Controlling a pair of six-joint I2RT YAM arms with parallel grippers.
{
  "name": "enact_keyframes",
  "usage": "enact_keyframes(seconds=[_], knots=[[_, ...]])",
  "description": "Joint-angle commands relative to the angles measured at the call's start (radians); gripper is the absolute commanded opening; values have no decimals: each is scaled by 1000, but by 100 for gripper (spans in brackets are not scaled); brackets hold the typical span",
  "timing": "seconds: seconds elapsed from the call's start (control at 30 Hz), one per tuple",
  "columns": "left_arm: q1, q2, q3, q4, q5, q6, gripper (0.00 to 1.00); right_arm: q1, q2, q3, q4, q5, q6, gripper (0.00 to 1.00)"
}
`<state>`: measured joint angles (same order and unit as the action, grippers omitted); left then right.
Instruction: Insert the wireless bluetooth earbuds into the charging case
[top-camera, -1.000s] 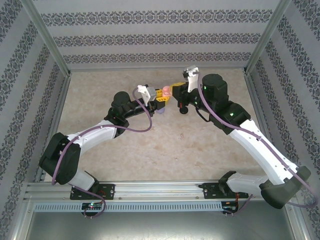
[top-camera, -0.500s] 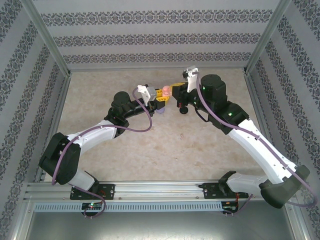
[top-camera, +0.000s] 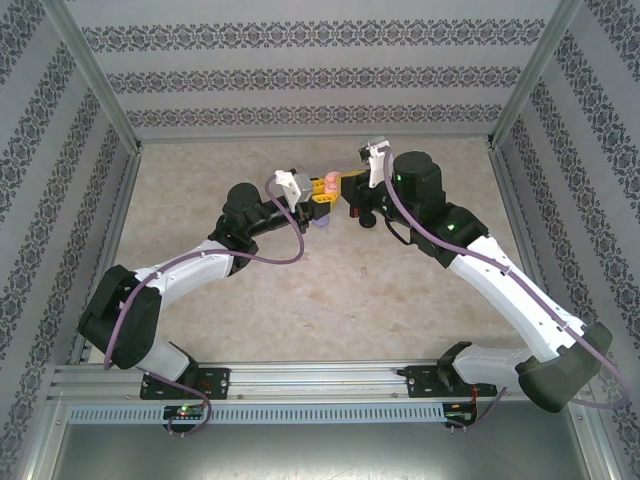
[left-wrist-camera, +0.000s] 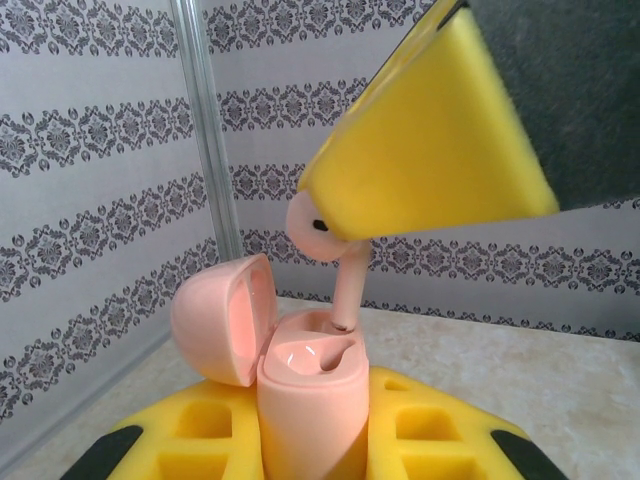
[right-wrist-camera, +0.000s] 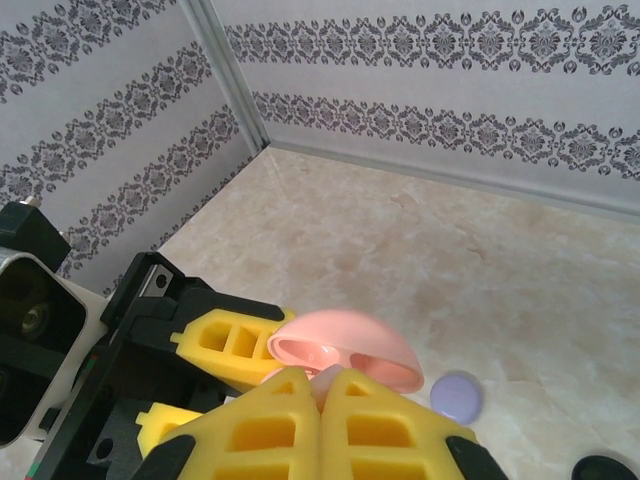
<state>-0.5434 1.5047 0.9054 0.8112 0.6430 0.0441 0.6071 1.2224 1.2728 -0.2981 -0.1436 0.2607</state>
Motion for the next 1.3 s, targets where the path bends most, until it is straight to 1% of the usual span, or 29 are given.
enact_keyframes(seconds=[0.0,0.33,0.47,0.6,0.77,0.8,0.83,0.97,1.07,1.27], knots=[[-4,-23,6,46,14,0,0,12,15,-13,18,-10,13,4],[-4,-36,2,50,4,7,0,10,31,-17,3,0,16,4],[-4,-35,0,49,3,2,0,8,50,-7,-18,8,27,7],[-4,-35,-6,45,-6,0,0,-7,53,12,-31,23,57,19],[-4,-26,-16,58,-21,-7,0,-44,8,33,-23,9,112,60],[-4,-25,-18,61,-26,-8,0,-53,-9,34,-21,6,126,65],[-4,-24,-20,66,-29,-10,0,-61,-23,35,-20,4,138,68],[-4,-21,-32,81,-52,-9,0,-102,-87,29,-29,-12,195,76],[-4,-25,-45,91,-78,-1,0,-138,-124,8,-65,-24,251,77],[-4,-48,-84,126,-171,27,0,-189,-156,-123,-188,23,326,76]])
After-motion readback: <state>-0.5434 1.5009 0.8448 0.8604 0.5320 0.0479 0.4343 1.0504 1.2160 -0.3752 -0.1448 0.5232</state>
